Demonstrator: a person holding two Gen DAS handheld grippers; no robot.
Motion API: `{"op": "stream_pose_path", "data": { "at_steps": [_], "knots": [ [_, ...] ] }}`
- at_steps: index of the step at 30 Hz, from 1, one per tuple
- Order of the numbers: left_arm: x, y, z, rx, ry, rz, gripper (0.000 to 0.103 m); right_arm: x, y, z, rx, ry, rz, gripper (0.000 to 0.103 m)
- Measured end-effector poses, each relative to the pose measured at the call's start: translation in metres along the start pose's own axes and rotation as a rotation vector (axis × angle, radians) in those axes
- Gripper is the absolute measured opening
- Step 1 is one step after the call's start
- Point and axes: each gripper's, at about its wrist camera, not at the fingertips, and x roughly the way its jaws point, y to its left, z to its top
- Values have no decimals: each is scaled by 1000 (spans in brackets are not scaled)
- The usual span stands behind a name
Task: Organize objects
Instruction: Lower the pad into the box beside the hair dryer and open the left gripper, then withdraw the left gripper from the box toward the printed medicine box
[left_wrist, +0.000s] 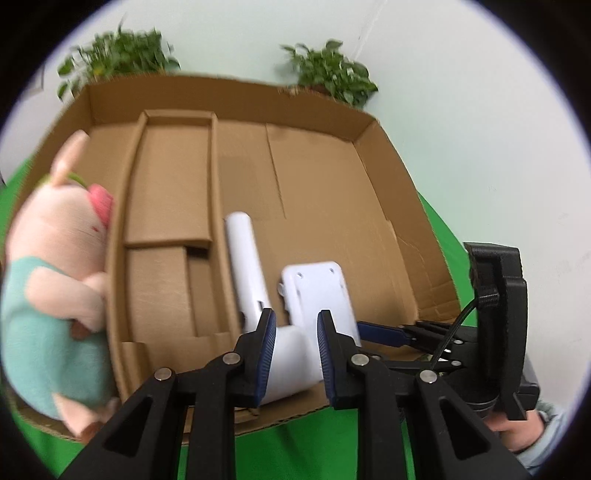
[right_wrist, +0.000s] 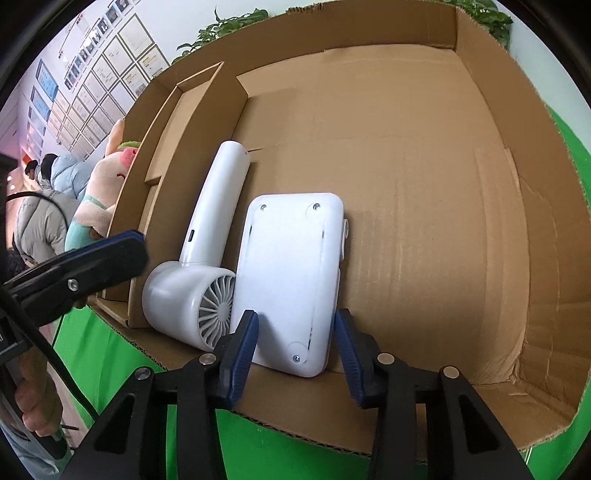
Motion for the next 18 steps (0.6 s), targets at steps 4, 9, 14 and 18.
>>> {"op": "stream_pose_path", "data": {
  "at_steps": [4, 9, 14, 18],
  "knots": [
    [-33, -5, -7, 65, -176, 150, 34, -23, 16, -15, -61, -105, -85, 102],
    [-80, -8, -28, 94, -451, 352, 88, -52, 39, -38, -127, -295, -196, 103],
    [-87, -3, -35, 72, -480, 382, 88, -80, 41, -60, -104, -394, -171, 103],
    [-85, -4, -35, 77, -477, 400, 88, -99, 42, -76, -126, -422, -171, 103]
  ]
}}
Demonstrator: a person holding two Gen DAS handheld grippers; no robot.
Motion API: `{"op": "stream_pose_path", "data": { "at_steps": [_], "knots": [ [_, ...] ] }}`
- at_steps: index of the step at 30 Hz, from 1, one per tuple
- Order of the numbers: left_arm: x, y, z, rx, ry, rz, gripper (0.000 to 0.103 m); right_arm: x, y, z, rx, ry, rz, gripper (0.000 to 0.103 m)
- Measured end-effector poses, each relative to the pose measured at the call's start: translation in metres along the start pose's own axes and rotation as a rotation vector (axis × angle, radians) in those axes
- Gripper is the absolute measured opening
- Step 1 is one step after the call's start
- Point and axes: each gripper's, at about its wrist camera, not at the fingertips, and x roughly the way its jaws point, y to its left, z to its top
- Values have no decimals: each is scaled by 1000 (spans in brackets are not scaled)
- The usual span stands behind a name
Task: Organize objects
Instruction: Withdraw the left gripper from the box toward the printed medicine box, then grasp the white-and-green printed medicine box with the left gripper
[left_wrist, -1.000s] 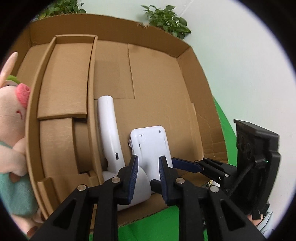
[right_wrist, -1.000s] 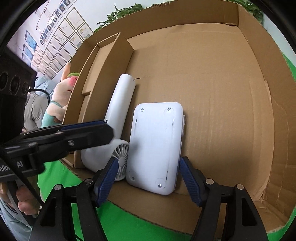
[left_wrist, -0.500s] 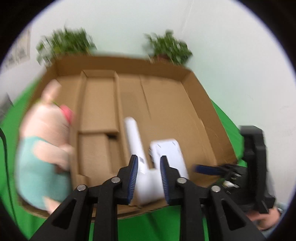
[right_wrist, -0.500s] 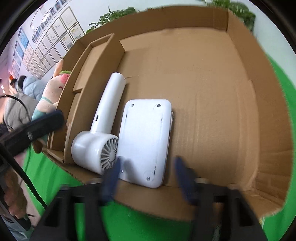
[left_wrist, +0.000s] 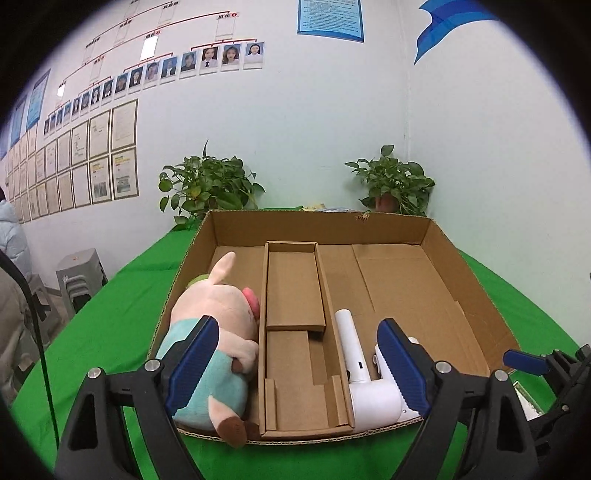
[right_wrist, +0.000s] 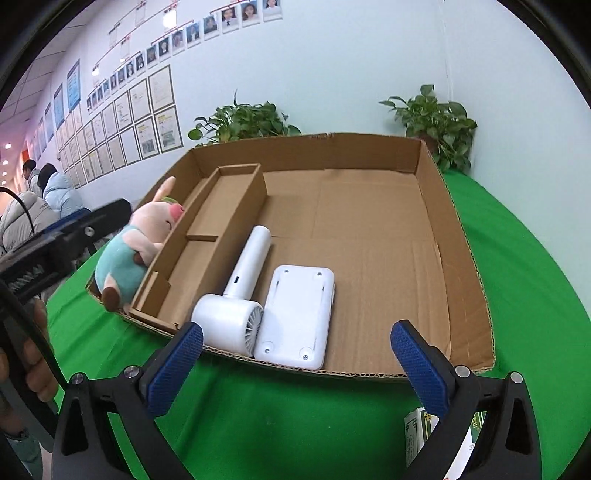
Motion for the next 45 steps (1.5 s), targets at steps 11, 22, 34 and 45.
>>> {"op": "stream_pose_path", "data": {
  "at_steps": [11, 22, 34, 45],
  "knots": [
    [-5, -10, -7, 18, -18, 19, 88, -5, 11, 1, -31, -19, 1, 103],
    [4, -28, -20, 14, 54, -96, 88, -18, -9, -18, -15, 3, -15, 103],
    [6, -57, -30, 32, 110, -227, 88, -39, -41, -53, 11, 59, -28, 103],
    [21, -103, -46, -2, 350, -648, 87, -72, -82, -111, 24, 125, -139, 103]
  ]
}}
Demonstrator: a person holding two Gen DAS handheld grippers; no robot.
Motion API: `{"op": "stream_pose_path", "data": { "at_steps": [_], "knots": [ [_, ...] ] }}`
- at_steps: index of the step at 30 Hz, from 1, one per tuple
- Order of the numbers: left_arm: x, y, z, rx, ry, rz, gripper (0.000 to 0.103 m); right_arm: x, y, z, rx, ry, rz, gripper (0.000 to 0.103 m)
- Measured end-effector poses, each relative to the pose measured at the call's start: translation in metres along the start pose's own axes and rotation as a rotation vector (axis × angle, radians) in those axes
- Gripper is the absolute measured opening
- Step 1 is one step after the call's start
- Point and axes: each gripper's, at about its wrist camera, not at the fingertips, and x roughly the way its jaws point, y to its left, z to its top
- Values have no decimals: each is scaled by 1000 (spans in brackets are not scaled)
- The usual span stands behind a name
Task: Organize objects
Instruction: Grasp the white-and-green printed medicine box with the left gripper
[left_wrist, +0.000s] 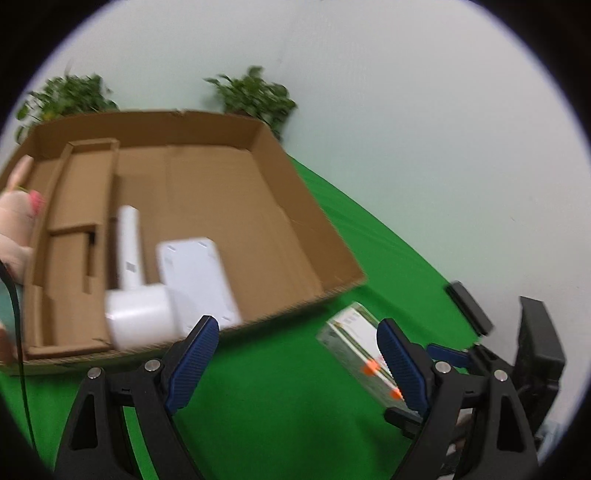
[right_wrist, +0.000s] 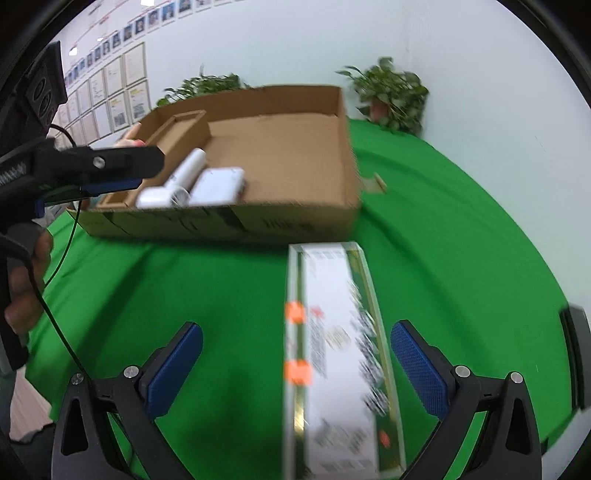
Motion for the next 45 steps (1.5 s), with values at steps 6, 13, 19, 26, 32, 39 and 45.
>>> {"op": "stream_pose_path", "data": {
  "at_steps": [6, 13, 19, 26, 32, 39, 45],
  "knots": [
    [33, -11, -12, -57, 203, -282, 87, -11, -32, -37, 59, 39, -10, 103],
    [60, -22, -38, -156, 322, -469, 87, -36, -59, -58, 62, 35, -37, 103],
    [96, -18, -43, -301, 360, -505, 87, -37, -58, -54, 51, 9, 25, 103],
    [111, -20, -50, -335, 381, -472, 84, -17, -30, -39, 5, 14, 70, 102],
    [99, -10, -58, -347, 353, -460, 82, -3, 11, -29, -48, 46, 98, 86],
    [74, 11, -76, -382, 336, -397, 77, 10, 49, -24, -65, 60, 163, 77],
    [55, 28, -92, -433, 312, -359, 66, 9, 63, -24, -64, 62, 256, 74]
  ]
}}
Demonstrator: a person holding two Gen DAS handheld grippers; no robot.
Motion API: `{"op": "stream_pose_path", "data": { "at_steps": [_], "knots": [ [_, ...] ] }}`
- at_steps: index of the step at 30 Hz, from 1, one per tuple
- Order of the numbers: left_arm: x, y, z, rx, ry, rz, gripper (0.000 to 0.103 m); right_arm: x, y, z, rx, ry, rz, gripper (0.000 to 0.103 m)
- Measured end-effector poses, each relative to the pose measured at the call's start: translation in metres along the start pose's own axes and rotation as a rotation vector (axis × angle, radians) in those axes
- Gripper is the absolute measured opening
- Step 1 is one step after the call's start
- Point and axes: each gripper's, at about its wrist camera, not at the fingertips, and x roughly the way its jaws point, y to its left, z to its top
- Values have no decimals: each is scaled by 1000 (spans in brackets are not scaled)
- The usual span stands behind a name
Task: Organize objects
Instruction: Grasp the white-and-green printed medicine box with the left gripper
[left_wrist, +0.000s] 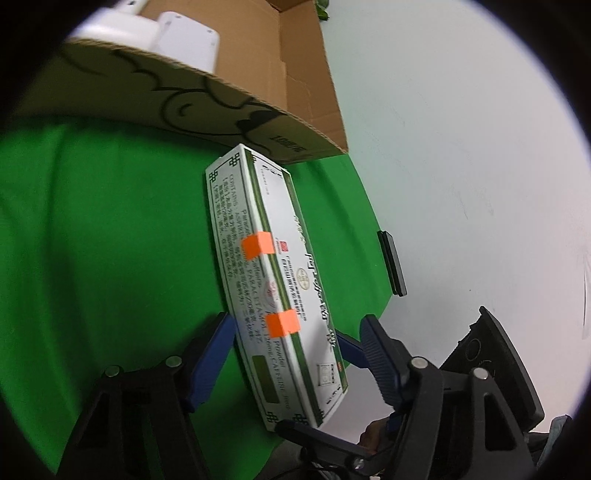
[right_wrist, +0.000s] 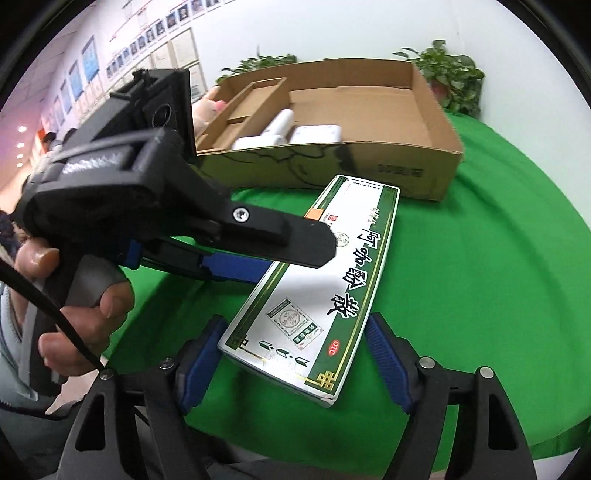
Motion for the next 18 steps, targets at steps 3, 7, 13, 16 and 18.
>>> {"op": "stream_pose_path", "data": {
  "at_steps": [3, 7, 13, 16, 18],
  "knots": [
    [-8, 8, -9, -33, -15, -11, 57, -2, 2, -2, -4, 1, 55, 72],
    [-10, 12, -20, -57, -19, -1, 44, -7, 3, -8, -27, 4, 81, 71],
    [-9, 14, -29, -99, -14, -23, 41, -30, 13, -29, -61, -25, 91, 70],
    [-6, 14, -29, -113, -7, -30, 43, -35, 12, -31, -46, -28, 99, 70],
    [-3, 16, -28, -127, -1, -44, 44, -37, 9, -33, -24, -25, 114, 69]
  ]
}}
